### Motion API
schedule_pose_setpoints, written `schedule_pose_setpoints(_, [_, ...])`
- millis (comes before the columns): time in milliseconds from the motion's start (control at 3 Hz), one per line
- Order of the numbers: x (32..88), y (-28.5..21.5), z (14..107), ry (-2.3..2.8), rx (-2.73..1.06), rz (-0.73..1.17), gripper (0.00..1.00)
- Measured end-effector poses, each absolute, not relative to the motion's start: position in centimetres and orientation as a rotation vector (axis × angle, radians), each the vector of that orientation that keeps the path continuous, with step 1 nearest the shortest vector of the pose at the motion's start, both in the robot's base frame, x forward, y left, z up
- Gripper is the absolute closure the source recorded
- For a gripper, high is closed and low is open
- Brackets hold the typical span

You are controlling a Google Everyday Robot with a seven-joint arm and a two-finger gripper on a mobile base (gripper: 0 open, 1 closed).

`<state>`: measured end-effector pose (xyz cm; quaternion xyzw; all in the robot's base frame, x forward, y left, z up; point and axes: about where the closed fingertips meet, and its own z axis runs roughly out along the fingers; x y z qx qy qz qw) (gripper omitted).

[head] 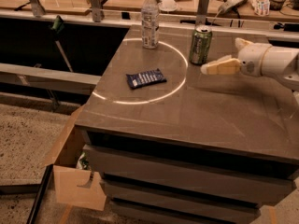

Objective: Knock green can over

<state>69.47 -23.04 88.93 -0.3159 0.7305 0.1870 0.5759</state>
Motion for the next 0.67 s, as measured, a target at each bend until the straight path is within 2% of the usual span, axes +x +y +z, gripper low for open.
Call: schedule_pose_setpoints(667, [75.4,-22.3,87.6,1.69,-0.726,0.436,0.0])
